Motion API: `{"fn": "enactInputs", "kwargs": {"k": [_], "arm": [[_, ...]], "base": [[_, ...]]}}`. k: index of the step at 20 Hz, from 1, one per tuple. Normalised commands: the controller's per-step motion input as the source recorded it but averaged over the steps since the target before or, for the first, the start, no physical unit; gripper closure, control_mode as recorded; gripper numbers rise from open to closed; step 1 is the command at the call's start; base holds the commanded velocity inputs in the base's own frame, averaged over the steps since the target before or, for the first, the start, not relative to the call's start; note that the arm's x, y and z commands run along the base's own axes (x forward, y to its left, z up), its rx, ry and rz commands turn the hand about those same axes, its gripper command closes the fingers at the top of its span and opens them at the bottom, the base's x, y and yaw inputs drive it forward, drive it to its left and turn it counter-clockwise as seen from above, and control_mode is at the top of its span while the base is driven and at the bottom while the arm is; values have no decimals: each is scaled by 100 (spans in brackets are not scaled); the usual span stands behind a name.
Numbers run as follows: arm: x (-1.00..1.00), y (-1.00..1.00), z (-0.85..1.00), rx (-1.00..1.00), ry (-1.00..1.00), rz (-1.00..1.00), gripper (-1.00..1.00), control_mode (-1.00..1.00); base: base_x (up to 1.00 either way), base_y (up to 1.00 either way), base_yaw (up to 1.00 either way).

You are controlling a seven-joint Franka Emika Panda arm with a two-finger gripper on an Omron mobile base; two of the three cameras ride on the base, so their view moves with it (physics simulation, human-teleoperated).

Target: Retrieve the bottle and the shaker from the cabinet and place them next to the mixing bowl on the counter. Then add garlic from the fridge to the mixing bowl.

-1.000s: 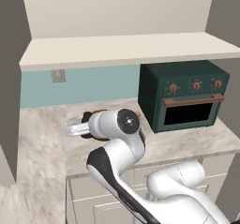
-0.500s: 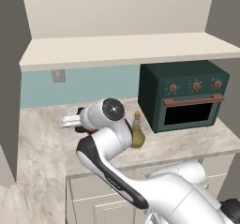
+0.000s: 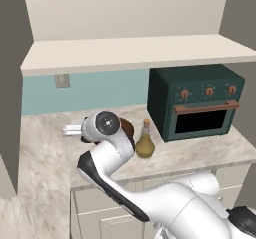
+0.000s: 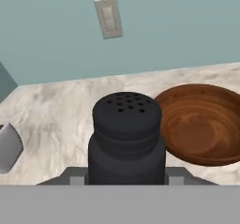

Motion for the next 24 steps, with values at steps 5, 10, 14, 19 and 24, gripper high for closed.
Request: {"fn": "enactInputs", "kwargs": {"k": [5,10,14,19,24], "arm": [[0,0,-6,0,-1,-16,100,-100],[0,0,0,2,-5,-17,100,-100],[6,0,0,0,-2,-21,100,-100],[14,0,0,0,0,-31,100,-100],[7,12,3,0,0,-30,100,-100]], "base": [[0,0,0],[0,0,0],[0,0,0],[0,0,0],[0,0,0]]}}
